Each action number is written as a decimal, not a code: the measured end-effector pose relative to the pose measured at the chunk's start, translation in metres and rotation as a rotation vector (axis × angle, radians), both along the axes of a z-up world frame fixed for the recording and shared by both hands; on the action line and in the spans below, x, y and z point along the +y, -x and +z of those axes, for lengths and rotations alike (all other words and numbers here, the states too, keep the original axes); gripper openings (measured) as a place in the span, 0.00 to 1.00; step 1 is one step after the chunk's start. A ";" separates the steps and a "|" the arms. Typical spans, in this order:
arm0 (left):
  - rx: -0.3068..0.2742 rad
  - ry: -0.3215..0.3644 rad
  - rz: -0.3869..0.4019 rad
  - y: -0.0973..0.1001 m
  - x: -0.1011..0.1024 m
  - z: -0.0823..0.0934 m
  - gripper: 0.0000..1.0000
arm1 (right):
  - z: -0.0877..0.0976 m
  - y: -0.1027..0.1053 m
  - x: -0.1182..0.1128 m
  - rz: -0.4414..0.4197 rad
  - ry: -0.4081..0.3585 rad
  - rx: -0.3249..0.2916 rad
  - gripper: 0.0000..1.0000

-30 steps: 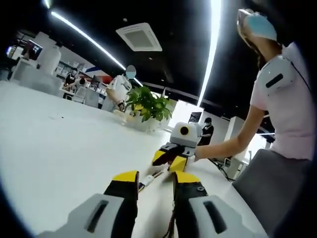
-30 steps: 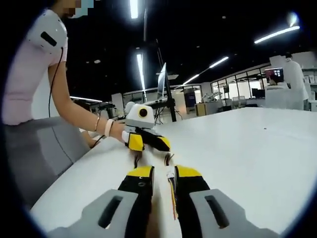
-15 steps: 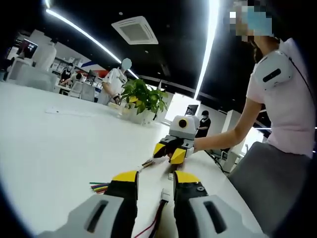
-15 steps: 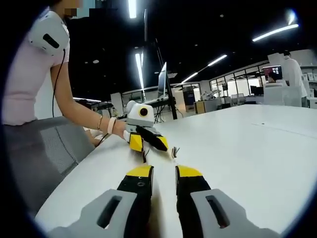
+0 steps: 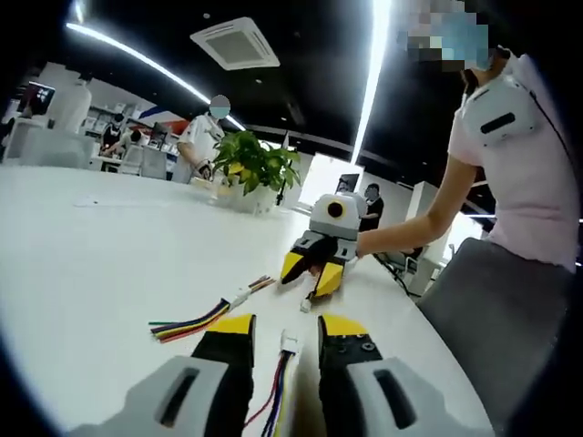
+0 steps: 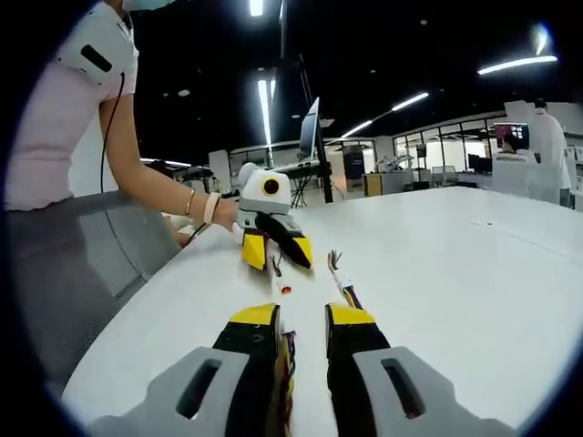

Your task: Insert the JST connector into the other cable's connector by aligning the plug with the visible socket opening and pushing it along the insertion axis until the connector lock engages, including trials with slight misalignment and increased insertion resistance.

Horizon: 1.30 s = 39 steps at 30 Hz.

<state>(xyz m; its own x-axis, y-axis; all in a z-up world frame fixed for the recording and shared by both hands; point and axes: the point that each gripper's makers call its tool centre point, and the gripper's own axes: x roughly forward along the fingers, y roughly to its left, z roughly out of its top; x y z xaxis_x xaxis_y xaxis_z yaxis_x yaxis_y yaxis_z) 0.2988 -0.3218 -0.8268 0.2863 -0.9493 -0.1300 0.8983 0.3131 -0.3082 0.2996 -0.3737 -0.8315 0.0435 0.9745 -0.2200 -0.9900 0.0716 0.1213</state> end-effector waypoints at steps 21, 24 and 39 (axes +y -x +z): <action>-0.106 -0.118 -0.001 0.001 -0.005 -0.008 0.06 | -0.010 0.005 -0.006 0.040 0.062 -0.081 0.14; -0.111 -0.126 0.003 0.000 -0.004 -0.008 0.04 | -0.010 0.005 -0.006 0.043 0.067 -0.088 0.14; -0.118 -0.145 0.010 0.000 -0.002 -0.011 0.00 | -0.013 0.005 -0.005 0.047 0.085 -0.110 0.09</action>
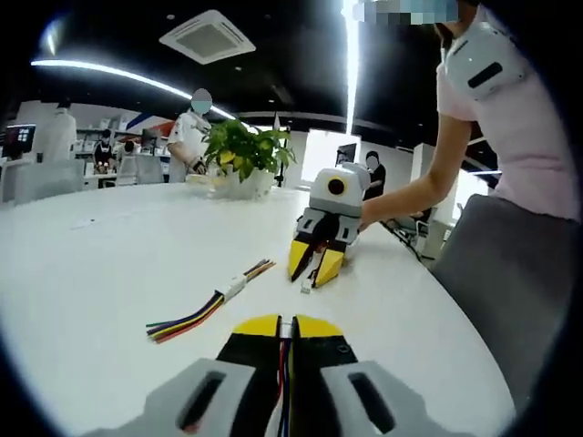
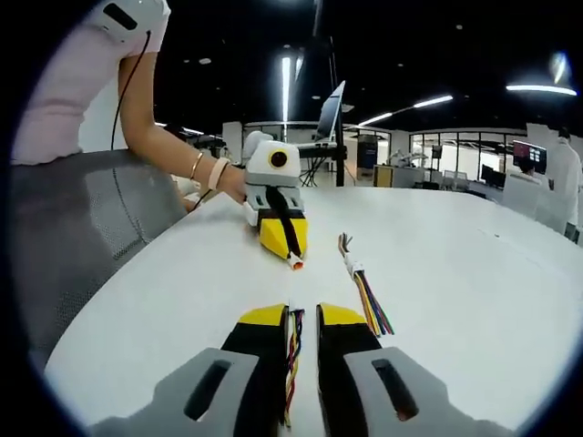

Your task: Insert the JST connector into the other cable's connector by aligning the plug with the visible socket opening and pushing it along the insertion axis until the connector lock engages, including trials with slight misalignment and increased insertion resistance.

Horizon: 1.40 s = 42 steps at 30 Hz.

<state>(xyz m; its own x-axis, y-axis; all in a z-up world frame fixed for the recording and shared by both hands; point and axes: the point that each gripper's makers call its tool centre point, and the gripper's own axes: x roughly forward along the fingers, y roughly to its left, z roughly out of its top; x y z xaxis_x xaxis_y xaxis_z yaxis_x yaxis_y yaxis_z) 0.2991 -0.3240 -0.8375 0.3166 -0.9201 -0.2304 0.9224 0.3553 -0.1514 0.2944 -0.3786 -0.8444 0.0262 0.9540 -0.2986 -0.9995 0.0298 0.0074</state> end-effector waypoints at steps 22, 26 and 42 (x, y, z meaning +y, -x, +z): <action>-0.021 -0.073 -0.002 -0.004 0.001 -0.005 0.00 | 0.000 -0.003 0.005 -0.009 -0.001 -0.003 0.04; -0.021 -0.072 -0.016 -0.002 -0.001 -0.005 0.00 | 0.001 -0.006 0.008 -0.015 -0.010 0.008 0.04; -0.016 -0.073 -0.063 0.003 -0.009 -0.005 0.00 | 0.002 0.002 0.032 0.063 -0.027 0.010 0.04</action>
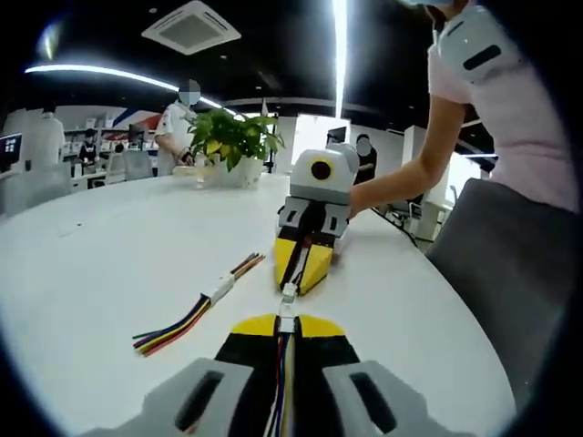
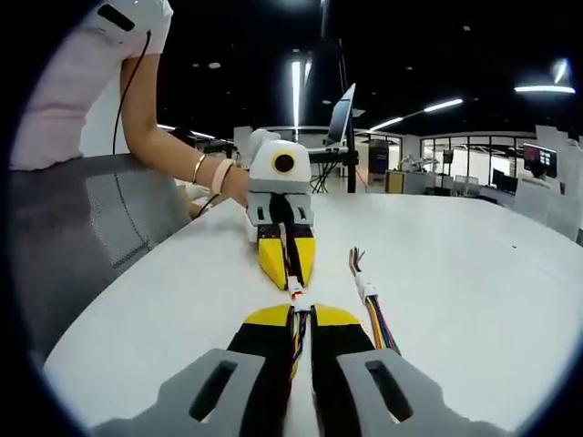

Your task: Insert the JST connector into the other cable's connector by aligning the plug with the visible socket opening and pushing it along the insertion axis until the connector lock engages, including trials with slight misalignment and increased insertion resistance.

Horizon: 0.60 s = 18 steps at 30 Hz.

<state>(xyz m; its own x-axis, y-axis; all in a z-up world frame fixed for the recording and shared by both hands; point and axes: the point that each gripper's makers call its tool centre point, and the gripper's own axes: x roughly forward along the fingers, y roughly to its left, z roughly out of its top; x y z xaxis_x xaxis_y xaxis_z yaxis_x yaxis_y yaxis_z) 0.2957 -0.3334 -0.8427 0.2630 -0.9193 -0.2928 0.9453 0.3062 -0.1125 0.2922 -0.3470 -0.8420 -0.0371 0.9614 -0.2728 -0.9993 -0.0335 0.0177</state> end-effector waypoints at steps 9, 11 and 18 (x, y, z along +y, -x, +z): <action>-0.005 0.001 -0.012 0.002 -0.003 0.001 0.00 | -0.003 0.002 0.001 0.019 0.022 -0.004 0.04; -0.008 -0.007 -0.016 0.002 -0.003 0.001 0.00 | -0.003 0.002 0.001 0.022 0.023 -0.009 0.04; -0.025 -0.018 -0.033 0.005 -0.009 0.004 0.00 | -0.003 0.003 0.002 0.043 0.026 -0.011 0.04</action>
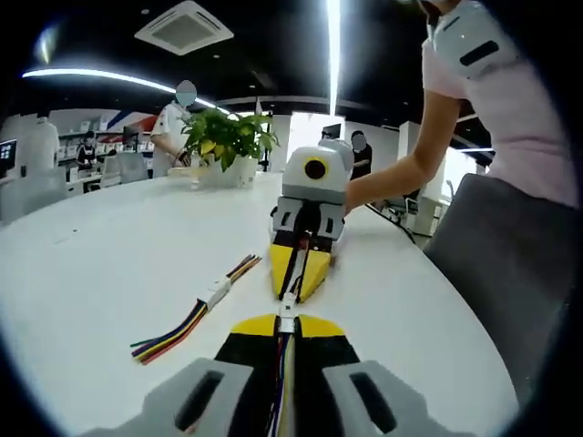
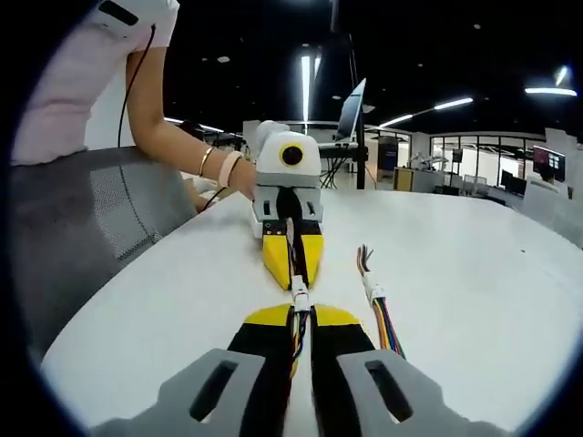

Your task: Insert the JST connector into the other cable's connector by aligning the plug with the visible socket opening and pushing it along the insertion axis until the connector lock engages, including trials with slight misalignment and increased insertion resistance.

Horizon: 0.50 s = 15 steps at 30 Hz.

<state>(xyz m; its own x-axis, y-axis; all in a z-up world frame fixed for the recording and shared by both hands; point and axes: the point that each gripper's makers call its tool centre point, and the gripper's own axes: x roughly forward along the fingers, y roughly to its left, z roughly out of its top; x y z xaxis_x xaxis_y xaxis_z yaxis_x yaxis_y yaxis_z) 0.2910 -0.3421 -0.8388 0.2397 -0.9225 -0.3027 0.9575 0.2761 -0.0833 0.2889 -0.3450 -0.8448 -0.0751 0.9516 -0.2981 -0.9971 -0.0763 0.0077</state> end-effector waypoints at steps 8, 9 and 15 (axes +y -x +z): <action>0.023 0.011 -0.018 0.003 -0.004 -0.001 0.00 | -0.001 0.002 0.001 0.023 0.001 0.000 0.03; 0.034 0.024 -0.021 0.005 -0.006 0.001 0.00 | 0.002 0.005 0.004 0.033 -0.017 0.017 0.03; 0.026 0.018 -0.016 0.002 -0.004 -0.002 0.00 | -0.002 -0.001 0.001 0.031 -0.003 0.010 0.03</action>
<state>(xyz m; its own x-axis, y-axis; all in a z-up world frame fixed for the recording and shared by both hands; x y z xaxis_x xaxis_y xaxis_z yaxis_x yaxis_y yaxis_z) 0.2894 -0.3462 -0.8405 0.2168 -0.9317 -0.2914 0.9594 0.2585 -0.1127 0.2894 -0.3444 -0.8465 -0.1079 0.9495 -0.2945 -0.9940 -0.1075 0.0176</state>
